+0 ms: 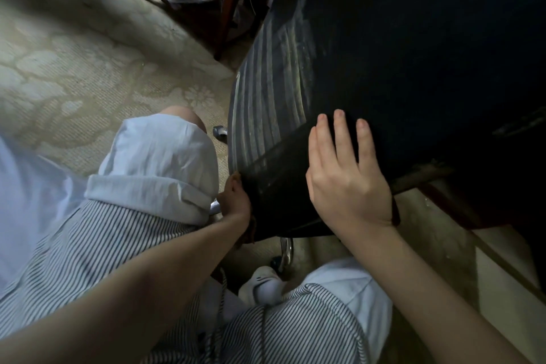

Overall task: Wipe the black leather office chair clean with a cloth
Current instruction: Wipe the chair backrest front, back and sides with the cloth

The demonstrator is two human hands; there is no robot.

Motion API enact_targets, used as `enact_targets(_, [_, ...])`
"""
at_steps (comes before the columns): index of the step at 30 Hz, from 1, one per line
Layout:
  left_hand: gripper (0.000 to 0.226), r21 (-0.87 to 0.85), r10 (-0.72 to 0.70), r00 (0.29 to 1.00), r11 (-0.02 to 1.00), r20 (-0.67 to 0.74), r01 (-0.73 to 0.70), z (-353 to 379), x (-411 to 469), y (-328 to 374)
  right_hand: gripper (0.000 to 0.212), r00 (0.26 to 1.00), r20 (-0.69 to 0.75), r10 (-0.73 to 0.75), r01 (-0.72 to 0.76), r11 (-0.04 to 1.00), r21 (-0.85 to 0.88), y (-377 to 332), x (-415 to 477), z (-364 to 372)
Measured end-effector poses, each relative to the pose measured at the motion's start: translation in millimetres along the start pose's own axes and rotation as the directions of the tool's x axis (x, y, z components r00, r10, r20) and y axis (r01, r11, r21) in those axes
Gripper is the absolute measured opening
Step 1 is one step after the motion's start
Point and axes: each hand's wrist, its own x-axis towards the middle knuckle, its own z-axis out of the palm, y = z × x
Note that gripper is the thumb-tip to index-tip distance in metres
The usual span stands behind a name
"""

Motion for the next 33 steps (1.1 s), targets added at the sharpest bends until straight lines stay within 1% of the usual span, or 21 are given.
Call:
enact_targets(2, [0.035, 0.030, -0.031, 0.999, 0.999, -0.004, 0.032, 2, -3, 10, 0.050, 1.000, 0.002, 0.008, -0.008, 1.000, 0.014, -2, 1, 0])
enact_targets(3, [0.035, 0.034, -0.011, 1.000, 0.999, 0.003, 0.011, 3, -6, 17, 0.050, 1.000, 0.000, 0.013, -0.013, 1.000, 0.021, -2, 2, -1])
enact_targets(5, [0.035, -0.005, 0.109, 0.993, 0.994, 0.044, -0.108, 4, -18, 36, 0.050, 1.000, -0.005, 0.022, -0.022, 0.999, 0.032, -3, 4, -1])
enact_targets(8, [0.035, -0.056, 0.327, 0.940, 0.945, 0.098, -0.323, 2, -39, 68, 0.049, 1.000, -0.013, 0.025, -0.025, 0.999, 0.039, -3, 5, -2])
enact_targets(10, [0.035, -0.123, 0.439, 0.889, 0.897, 0.128, -0.425, -2, -57, 94, 0.047, 0.999, -0.018, 0.029, -0.029, 0.999, 0.035, -3, 6, -3])
enact_targets(12, [0.034, -0.216, 0.547, 0.820, 0.832, 0.168, -0.511, -5, -80, 121, 0.046, 0.999, -0.020, 0.036, -0.035, 0.999, 0.042, -4, 7, -3])
enact_targets(15, [0.033, -0.337, 0.736, 0.655, 0.668, 0.171, -0.663, -8, -104, 153, 0.048, 0.998, -0.017, 0.064, -0.063, 0.998, 0.024, -4, 4, -2])
enact_targets(16, [0.033, -0.351, 0.780, 0.604, 0.618, 0.162, -0.704, -9, -106, 160, 0.049, 0.997, -0.016, 0.076, -0.076, 0.997, -0.001, -4, 2, -2])
enact_targets(17, [0.033, -0.351, 0.810, 0.567, 0.579, 0.146, -0.736, -8, -106, 164, 0.050, 0.996, -0.016, 0.084, -0.085, 0.996, -0.026, -4, 0, -1])
enact_targets(21, [0.038, -0.288, 0.880, 0.475, 0.464, 0.036, -0.838, 0, -96, 156, 0.051, 0.996, -0.003, 0.092, -0.092, 0.995, -0.030, -3, -3, -2])
enact_targets(23, [0.037, -0.267, 0.890, 0.456, 0.444, 0.019, -0.855, 5, -89, 149, 0.050, 0.997, 0.002, 0.081, -0.081, 0.997, -0.009, -2, -4, -2])
enact_targets(25, [0.037, -0.244, 0.881, 0.473, 0.465, 0.029, -0.851, 7, -81, 139, 0.049, 0.998, 0.005, 0.068, -0.069, 0.997, 0.027, 0, -6, -2])
enact_targets(27, [0.040, -0.201, 0.843, 0.535, 0.535, 0.059, -0.821, 7, -68, 121, 0.047, 0.998, 0.008, 0.057, -0.057, 0.998, 0.041, 1, -8, -2])
enact_targets(30, [0.042, -0.105, 0.723, 0.683, 0.691, 0.102, -0.715, 7, -47, 86, 0.047, 0.997, 0.049, 0.062, -0.063, 0.998, 0.031, -3, -10, -4])
enact_targets(33, [0.041, -0.081, 0.557, 0.823, 0.830, 0.108, -0.551, 6, -36, 54, 0.052, 0.991, 0.123, 0.047, -0.051, 0.998, 0.029, -13, -7, -6])
